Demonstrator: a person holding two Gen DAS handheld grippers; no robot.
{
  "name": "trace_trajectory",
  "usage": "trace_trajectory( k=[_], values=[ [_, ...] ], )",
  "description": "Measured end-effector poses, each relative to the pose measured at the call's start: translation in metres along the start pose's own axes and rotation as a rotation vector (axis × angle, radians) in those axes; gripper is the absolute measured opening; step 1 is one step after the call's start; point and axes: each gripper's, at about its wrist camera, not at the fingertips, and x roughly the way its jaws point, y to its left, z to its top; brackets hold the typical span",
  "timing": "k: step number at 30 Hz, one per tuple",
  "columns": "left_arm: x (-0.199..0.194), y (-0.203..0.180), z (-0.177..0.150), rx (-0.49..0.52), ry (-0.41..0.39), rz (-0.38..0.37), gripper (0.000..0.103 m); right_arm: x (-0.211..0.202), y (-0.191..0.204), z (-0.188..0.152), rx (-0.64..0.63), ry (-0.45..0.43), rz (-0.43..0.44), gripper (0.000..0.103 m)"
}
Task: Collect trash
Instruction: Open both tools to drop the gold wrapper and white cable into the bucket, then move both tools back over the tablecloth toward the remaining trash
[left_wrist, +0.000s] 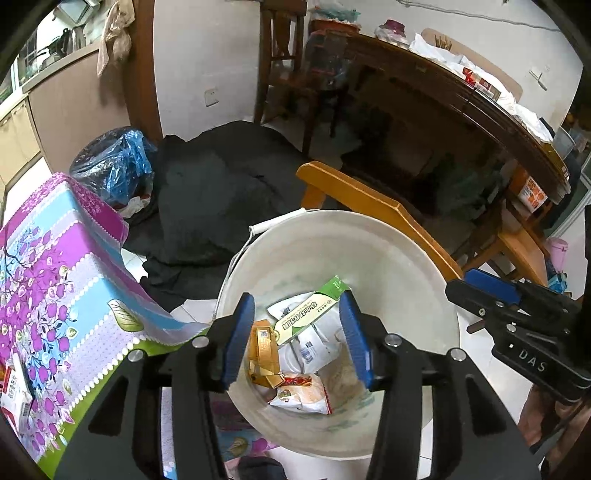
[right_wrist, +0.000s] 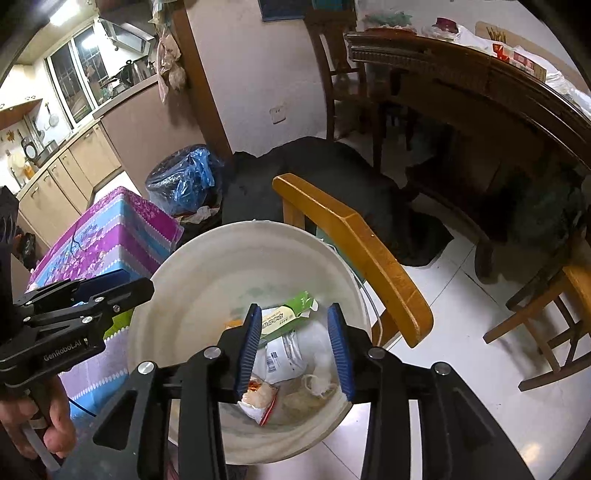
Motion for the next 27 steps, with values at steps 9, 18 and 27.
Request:
trace_trajectory(
  k=[9,18,27],
  values=[
    [-0.017,0.002,-0.011,0.016,-0.027,0.014,0.046,-0.031,0.015,-0.006,-0.021,-0.073,0.013,0.045],
    [-0.081,0.036,-0.048,0.037,-0.137,0.078,0.052,-0.118,0.083,-0.041,-0.123,-0.381,0.054,0.076],
    [-0.179,0.119,-0.106,-0.072,-0.301,0.187,0.060,-0.168,0.181,-0.091,-0.219,-0.591,0.251,0.091]
  ],
)
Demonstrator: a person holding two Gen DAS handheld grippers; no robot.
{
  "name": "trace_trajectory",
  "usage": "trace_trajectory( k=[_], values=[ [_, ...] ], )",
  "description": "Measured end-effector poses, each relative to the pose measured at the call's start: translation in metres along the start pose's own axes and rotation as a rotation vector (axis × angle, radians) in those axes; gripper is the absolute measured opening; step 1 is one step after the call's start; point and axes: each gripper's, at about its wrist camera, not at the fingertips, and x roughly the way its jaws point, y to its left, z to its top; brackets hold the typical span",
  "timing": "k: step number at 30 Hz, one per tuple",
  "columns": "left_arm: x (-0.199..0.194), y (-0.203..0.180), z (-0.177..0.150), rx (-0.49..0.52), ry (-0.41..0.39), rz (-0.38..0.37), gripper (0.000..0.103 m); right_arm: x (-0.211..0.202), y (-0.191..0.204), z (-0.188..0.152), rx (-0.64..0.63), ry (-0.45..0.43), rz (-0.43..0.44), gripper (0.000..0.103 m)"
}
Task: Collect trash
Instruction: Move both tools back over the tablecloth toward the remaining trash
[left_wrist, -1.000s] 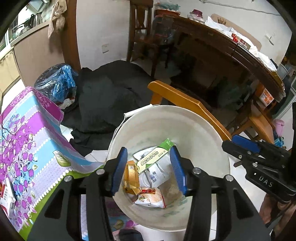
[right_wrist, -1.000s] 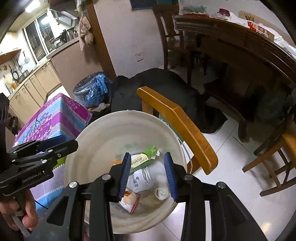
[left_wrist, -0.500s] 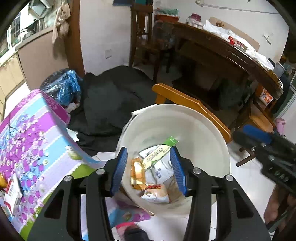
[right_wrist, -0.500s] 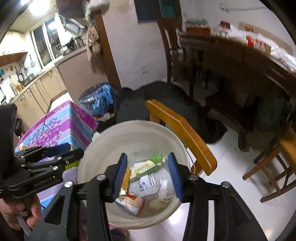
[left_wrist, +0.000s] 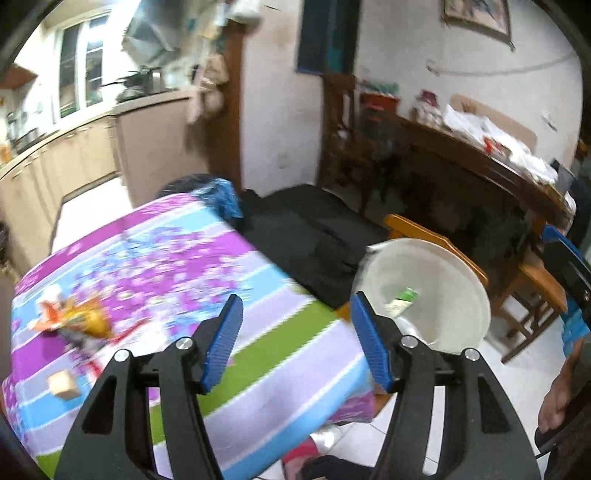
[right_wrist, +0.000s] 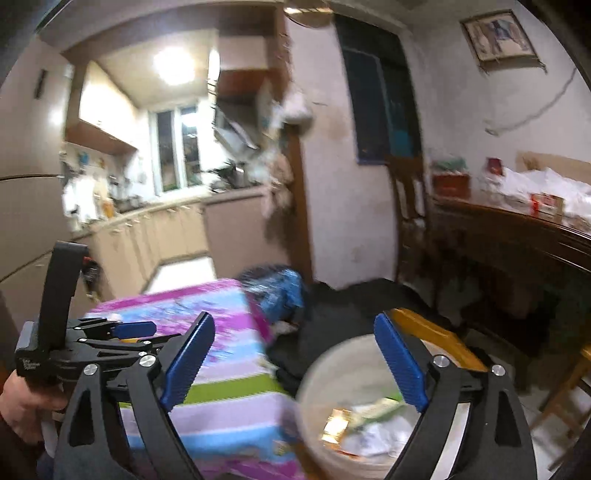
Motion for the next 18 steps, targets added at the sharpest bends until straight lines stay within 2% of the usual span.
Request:
trace_trajectory(
  k=[6,15,18],
  values=[
    [-0.037,0.086,-0.033,-0.075,-0.016,0.103,0.066,0.008,0.071,-0.011,-0.037,0.019,0.152,0.094],
    [-0.048,0.230,-0.093,-0.124,0.084,0.189,0.071,0.028,0.142,-0.044,-0.068,0.128,0.281,0.095],
    [-0.047,0.263,-0.102,-0.140,0.101,0.196,0.071,0.035,0.159,-0.053,-0.074,0.149,0.310,0.095]
  ],
)
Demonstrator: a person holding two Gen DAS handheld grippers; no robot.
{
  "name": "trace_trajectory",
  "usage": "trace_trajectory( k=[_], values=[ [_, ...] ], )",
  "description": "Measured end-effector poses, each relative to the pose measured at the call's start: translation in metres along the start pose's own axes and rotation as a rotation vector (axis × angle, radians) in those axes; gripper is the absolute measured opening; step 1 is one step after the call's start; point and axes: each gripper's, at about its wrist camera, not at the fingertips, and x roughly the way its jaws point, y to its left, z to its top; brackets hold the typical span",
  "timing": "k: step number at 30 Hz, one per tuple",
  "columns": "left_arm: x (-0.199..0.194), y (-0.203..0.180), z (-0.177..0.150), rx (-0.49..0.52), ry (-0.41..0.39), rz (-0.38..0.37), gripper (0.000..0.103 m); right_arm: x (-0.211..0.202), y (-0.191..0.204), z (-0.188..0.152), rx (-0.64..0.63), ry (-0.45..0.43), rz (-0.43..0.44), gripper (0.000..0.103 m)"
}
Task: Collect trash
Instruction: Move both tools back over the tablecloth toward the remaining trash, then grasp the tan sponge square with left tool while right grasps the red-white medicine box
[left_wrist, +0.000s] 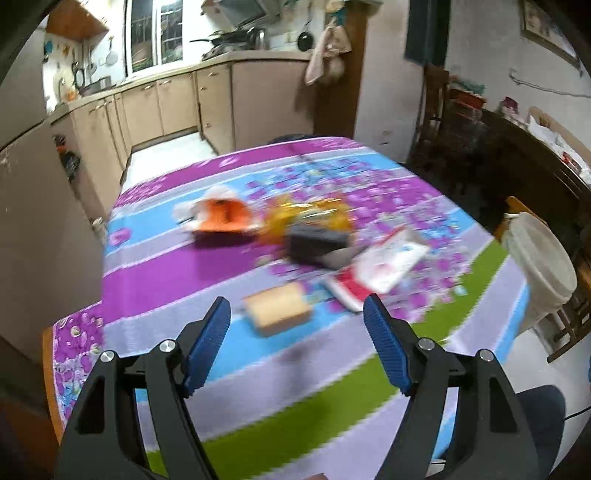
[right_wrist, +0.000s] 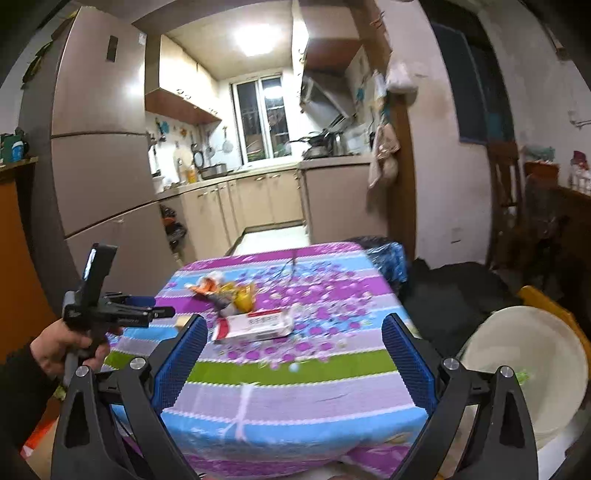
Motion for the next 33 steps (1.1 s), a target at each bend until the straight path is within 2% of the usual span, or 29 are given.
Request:
trace_trajectory(
  k=[3,5,6,12,15,19,21,22,24,26,27,29,30,33],
  values=[
    [0.005,0.018,0.000,0.016,0.008,-0.026,0.071,0.009,0.014,-0.005,-0.018,0.024,0.045,0.095],
    [0.008,0.023,-0.002,0.067,0.015,-0.057,0.076,0.016,0.020,-0.006,-0.028,0.037,0.062,0.095],
    [0.012,0.022,-0.002,0.104,0.026,-0.083,0.076,0.020,0.024,-0.008,-0.026,0.049,0.072,0.095],
    [0.038,0.012,-0.003,0.303,0.058,-0.133,0.076,0.033,0.026,-0.017,0.003,0.100,0.083,0.095],
    [0.054,0.009,-0.003,0.372,0.085,-0.166,0.076,0.040,0.027,-0.022,0.008,0.124,0.075,0.095],
    [0.066,0.007,0.000,0.401,0.093,-0.198,0.076,0.050,0.026,-0.021,0.002,0.151,0.075,0.095],
    [0.070,0.005,0.000,0.420,0.102,-0.216,0.072,0.059,0.028,-0.019,-0.027,0.176,0.099,0.095],
    [0.073,0.003,-0.002,0.432,0.109,-0.224,0.068,0.067,0.032,-0.017,-0.075,0.199,0.125,0.095],
    [0.074,0.003,-0.004,0.441,0.107,-0.222,0.065,0.084,0.040,-0.010,-0.188,0.251,0.183,0.095],
    [0.074,0.005,-0.003,0.430,0.108,-0.212,0.053,0.106,0.047,-0.002,-0.309,0.325,0.244,0.095],
    [0.074,0.008,-0.002,0.416,0.108,-0.213,0.049,0.124,0.052,0.003,-0.416,0.368,0.258,0.095],
    [0.072,0.016,0.000,0.383,0.115,-0.241,0.045,0.146,0.058,0.008,-0.539,0.428,0.280,0.095],
    [0.071,0.017,0.000,0.380,0.117,-0.249,0.044,0.165,0.062,0.013,-0.639,0.467,0.283,0.095],
    [0.069,0.013,-0.002,0.390,0.132,-0.274,0.043,0.204,0.070,0.016,-0.816,0.542,0.299,0.095]
  ],
)
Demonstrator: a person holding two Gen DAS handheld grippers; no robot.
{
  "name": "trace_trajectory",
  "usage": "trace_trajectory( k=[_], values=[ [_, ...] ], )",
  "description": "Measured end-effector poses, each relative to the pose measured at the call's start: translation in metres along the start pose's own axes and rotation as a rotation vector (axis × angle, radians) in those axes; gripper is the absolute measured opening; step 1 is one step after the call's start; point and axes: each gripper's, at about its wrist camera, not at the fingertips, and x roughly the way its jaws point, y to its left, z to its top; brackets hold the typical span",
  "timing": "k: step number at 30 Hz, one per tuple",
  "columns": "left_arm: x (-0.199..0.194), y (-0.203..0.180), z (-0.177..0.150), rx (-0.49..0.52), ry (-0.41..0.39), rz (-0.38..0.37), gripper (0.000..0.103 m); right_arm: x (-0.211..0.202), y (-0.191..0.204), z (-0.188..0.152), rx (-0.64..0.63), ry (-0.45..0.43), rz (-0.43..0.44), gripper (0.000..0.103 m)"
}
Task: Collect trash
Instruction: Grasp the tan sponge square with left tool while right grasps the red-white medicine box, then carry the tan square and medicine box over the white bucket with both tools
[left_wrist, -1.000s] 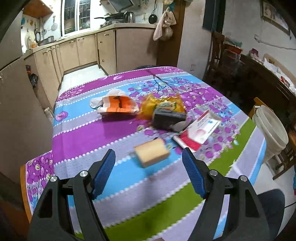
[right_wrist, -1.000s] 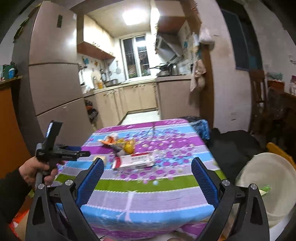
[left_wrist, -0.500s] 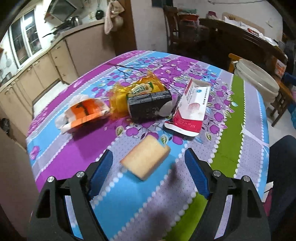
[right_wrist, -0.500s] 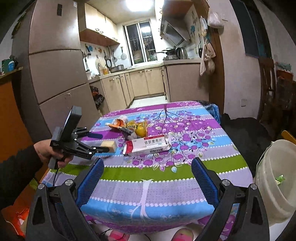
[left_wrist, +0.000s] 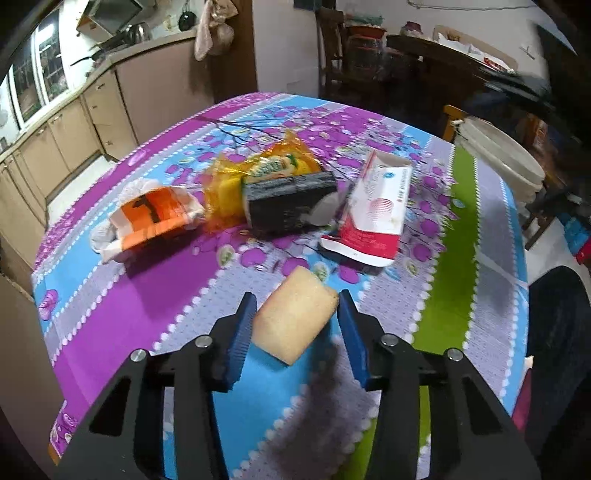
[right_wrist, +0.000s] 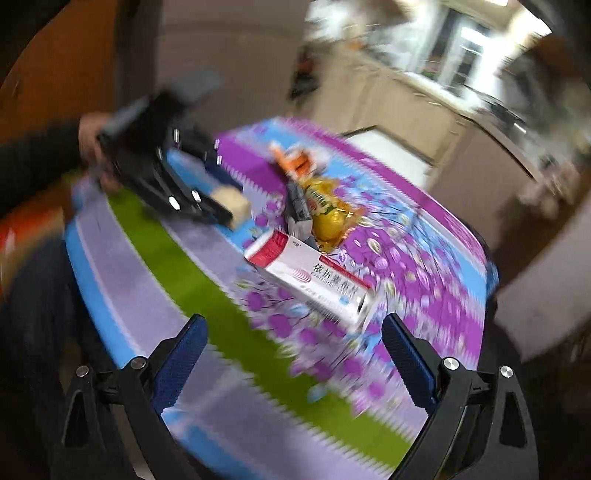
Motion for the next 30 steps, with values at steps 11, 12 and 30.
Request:
trace_trajectory(
  k=[11,12,30],
  values=[
    [0.005,-0.001,0.005,0.031,0.050,-0.063,0.043,0.106,-0.009,0.040,-0.346,0.253,0.139,0.095],
    [0.005,-0.001,0.005,0.035,0.051,-0.065,0.043,0.111,-0.010,0.041,-0.349,0.260,0.149,0.095],
    [0.001,-0.020,-0.002,-0.087,-0.001,0.122,0.039,0.056,0.002,-0.005,0.053,0.117,0.144,0.047]
  ],
)
